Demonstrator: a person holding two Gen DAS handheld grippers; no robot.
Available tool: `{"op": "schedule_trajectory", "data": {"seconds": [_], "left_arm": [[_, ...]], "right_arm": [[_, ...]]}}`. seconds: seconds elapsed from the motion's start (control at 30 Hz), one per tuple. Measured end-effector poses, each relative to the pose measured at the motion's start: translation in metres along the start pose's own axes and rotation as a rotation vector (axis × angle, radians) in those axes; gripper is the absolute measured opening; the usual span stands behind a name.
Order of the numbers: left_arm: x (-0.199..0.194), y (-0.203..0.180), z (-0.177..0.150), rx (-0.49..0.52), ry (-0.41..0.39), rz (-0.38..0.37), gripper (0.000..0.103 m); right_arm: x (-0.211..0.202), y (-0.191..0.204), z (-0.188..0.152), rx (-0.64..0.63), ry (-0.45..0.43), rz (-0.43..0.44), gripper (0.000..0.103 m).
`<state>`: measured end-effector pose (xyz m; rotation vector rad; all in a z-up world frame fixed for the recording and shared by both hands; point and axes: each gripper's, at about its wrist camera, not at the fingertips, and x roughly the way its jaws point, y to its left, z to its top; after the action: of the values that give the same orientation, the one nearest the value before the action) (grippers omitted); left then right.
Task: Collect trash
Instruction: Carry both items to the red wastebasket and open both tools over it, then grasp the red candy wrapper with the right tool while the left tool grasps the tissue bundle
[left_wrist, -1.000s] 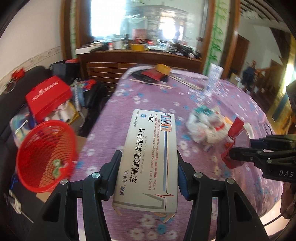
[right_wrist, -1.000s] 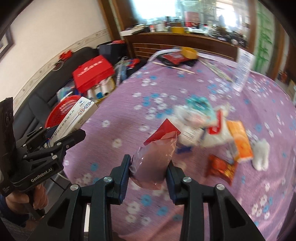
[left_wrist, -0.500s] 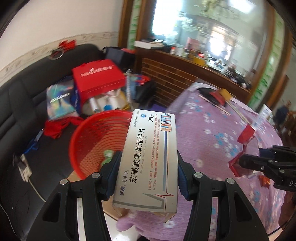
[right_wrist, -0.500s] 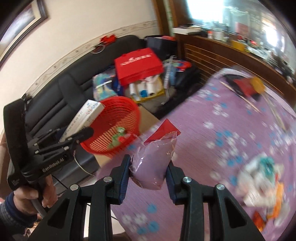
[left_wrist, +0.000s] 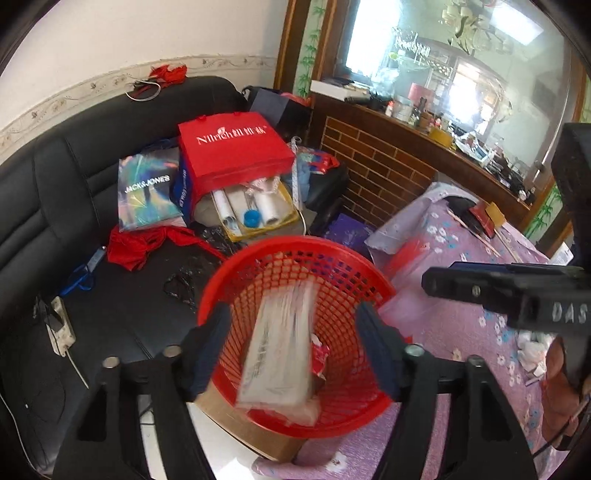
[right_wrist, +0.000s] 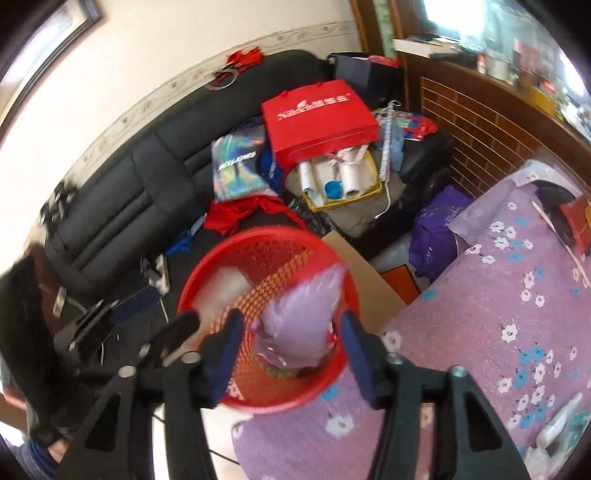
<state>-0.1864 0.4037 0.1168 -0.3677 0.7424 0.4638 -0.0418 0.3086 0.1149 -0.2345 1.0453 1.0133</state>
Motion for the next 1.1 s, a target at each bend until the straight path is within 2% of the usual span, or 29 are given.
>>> {"op": "schedule_trajectory", "data": {"seconds": [0.1,0.23,0.37,0.6,0.7,0.83,0.9,1.0,1.1], "left_arm": [[-0.007,-0.003,0.001,0.005,-0.021,-0.006,0.071],[-0.021,-0.024,-0.007,0.056,-0.041,-0.031,0.071],[-0.03,-0.06,-0.027,0.126,-0.026,-0.095,0.071],[-0.028,-0.145,-0.075,0.29,0.073,-0.225,0.071],[-0.03,-0.18,-0.092,0.346,0.109,-0.288,0.071],[-0.037,-0.218,-0.11,0.409,0.131,-0.35,0.071],[-0.039,-0.235,-0.115,0.435,0.141,-0.371,0.071],[-0.044,-0.255,-0.124,0.466,0.157,-0.395,0.071],[-0.05,-0.269,-0.134,0.499,0.169,-0.405,0.071]], "right_arm": [[-0.013,-0.007,-0.001,0.041,-0.039,0.008,0.061],[-0.04,-0.016,-0.025,0.073,-0.068,-0.001,0.061],[-0.063,-0.036,-0.073,0.136,-0.06,-0.022,0.061],[-0.103,-0.09,-0.171,0.336,-0.049,-0.073,0.061],[-0.126,-0.119,-0.21,0.435,-0.066,-0.11,0.061],[-0.17,-0.169,-0.26,0.574,-0.116,-0.209,0.061],[-0.189,-0.194,-0.273,0.61,-0.141,-0.263,0.061],[-0.205,-0.235,-0.282,0.615,-0.124,-0.353,0.061],[-0.206,-0.27,-0.283,0.639,-0.117,-0.332,0.061]]}}
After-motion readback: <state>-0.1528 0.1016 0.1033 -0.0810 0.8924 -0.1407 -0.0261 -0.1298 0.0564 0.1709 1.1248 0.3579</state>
